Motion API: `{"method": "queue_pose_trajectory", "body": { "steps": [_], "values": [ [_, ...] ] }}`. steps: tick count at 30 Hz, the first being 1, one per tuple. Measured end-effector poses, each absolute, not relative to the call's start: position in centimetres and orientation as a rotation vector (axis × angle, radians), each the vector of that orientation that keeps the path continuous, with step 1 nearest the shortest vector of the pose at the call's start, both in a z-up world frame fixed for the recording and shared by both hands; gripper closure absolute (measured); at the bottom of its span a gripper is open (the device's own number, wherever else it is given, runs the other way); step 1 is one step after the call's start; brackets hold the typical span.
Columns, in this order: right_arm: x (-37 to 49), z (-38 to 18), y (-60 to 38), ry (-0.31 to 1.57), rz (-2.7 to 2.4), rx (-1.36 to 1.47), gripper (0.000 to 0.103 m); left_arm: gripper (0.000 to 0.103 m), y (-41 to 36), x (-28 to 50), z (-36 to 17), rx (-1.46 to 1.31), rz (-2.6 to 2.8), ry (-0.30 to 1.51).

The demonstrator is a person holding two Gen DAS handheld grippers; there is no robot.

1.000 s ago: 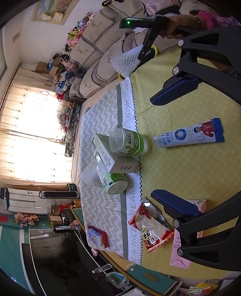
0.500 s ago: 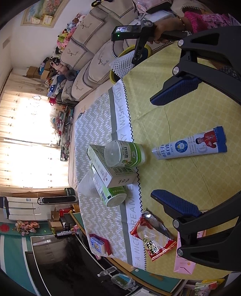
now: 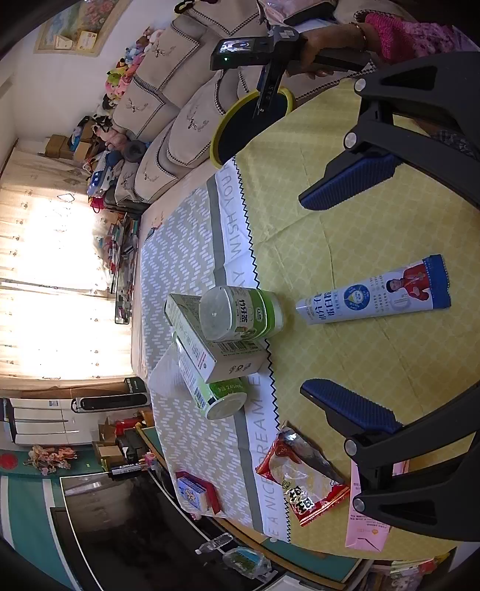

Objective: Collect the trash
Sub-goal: 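Carry the foam net over the yellow bin and open the right tool, then grasp the white-blue drink tube on the table with the left tool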

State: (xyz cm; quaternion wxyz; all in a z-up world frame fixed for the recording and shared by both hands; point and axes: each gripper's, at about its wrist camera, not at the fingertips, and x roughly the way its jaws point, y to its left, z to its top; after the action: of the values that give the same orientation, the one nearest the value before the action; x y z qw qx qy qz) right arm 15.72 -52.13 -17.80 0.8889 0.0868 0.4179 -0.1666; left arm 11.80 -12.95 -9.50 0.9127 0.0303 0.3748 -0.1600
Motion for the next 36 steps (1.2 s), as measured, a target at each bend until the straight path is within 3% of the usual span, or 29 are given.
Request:
{"method": "queue_pose_trajectory", "body": {
  "steps": [7, 18, 29, 36],
  "values": [
    [12.3, -14.7, -50.9, 0.738, -0.271, 0.199, 0.007, 0.008, -13.0, 11.7, -10.1, 0.084, -0.319, 0.785],
    [9.8, -11.5, -48.0, 0.715, -0.221, 0.202, 0.007, 0.009, -13.8, 12.7, -13.7, 0.137, -0.308, 0.892],
    [9.2, -11.5, -44.7, 0.718, -0.156, 0.106, 0.007, 0.03, -13.9, 14.1, -15.9, 0.118, -0.289, 0.989],
    [9.2, -11.8, -44.5, 0.728, -0.141, 0.108, 0.007, 0.051, -14.2, 14.3, -16.2, 0.129, -0.282, 1.006]
  ]
}}
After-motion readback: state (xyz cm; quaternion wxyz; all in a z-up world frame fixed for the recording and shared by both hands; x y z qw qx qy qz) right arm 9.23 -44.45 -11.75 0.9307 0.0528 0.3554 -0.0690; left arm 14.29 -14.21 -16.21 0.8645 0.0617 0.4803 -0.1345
